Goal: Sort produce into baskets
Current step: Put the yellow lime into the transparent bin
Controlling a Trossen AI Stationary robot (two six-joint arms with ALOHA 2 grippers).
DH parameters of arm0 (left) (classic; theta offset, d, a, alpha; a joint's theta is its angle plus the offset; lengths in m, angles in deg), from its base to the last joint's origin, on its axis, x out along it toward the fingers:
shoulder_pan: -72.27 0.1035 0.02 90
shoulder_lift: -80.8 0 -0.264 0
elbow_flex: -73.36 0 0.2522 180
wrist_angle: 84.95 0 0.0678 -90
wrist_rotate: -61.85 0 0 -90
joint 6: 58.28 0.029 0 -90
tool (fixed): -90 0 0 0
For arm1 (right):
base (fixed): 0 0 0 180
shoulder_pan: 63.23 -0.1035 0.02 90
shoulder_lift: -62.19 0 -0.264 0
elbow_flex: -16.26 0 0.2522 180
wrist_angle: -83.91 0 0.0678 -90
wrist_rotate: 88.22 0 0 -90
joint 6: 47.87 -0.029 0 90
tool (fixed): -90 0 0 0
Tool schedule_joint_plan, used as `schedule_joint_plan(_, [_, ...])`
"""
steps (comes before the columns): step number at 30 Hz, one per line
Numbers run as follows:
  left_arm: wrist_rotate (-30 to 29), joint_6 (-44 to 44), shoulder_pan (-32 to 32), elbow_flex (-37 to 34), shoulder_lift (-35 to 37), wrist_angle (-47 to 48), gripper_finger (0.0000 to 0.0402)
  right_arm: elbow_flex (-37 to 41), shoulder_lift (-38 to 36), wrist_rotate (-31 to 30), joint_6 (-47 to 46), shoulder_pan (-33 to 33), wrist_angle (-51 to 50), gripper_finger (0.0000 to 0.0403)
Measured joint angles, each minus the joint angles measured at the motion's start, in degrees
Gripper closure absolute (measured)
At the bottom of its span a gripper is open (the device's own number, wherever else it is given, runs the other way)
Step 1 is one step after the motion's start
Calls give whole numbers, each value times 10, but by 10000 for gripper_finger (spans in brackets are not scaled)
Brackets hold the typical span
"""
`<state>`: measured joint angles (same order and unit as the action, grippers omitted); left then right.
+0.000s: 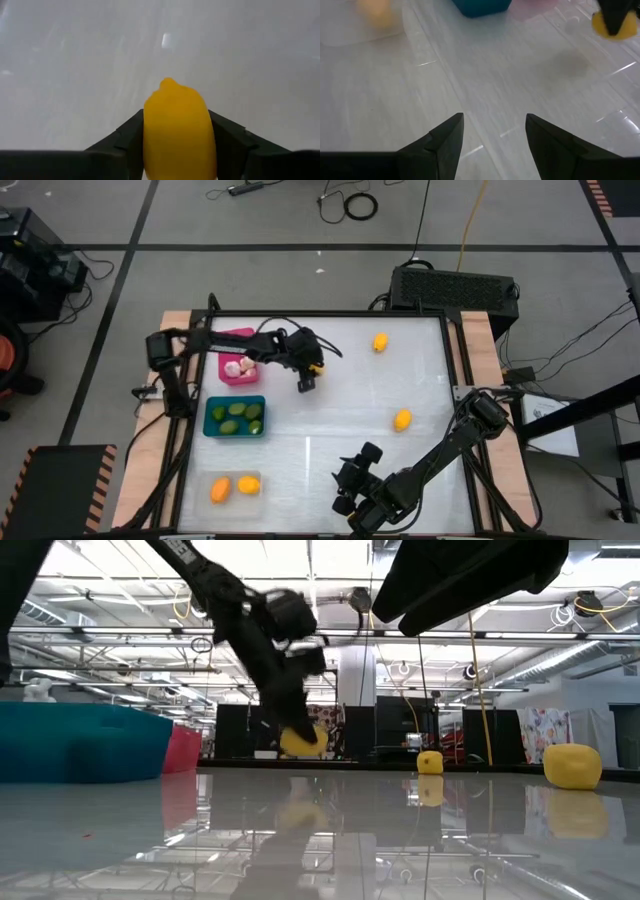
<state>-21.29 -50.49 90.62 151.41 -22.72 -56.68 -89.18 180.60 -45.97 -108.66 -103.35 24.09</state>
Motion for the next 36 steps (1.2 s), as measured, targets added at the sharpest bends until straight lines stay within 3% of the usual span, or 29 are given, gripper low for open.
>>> schedule_joint_plan(5, [55,-3,-3,0,99,92,228,0,0,1,0,0,6,197])
schedule_joint_plan(12, [220,-34,-42,0,266,303,229,0,0,1,0,0,10,197])
schedule_joint_plan(17, [232,-124,-125,-43,379,386,229,0,0,1,0,0,13,197])
schedule_joint_plan(22, [230,-287,-244,-131,473,379,229,0,0,1,1,0,31,197])
schedule_joint_plan(26, [200,-413,-349,-202,514,320,230,0,0,1,5,0,44,197])
schedule_joint_plan(32, [191,-520,-484,-265,510,138,230,0,0,1,2,0,48,197])
schedule_joint_plan(36, [120,-542,-548,-274,480,102,230,0,0,1,2,0,53,197])
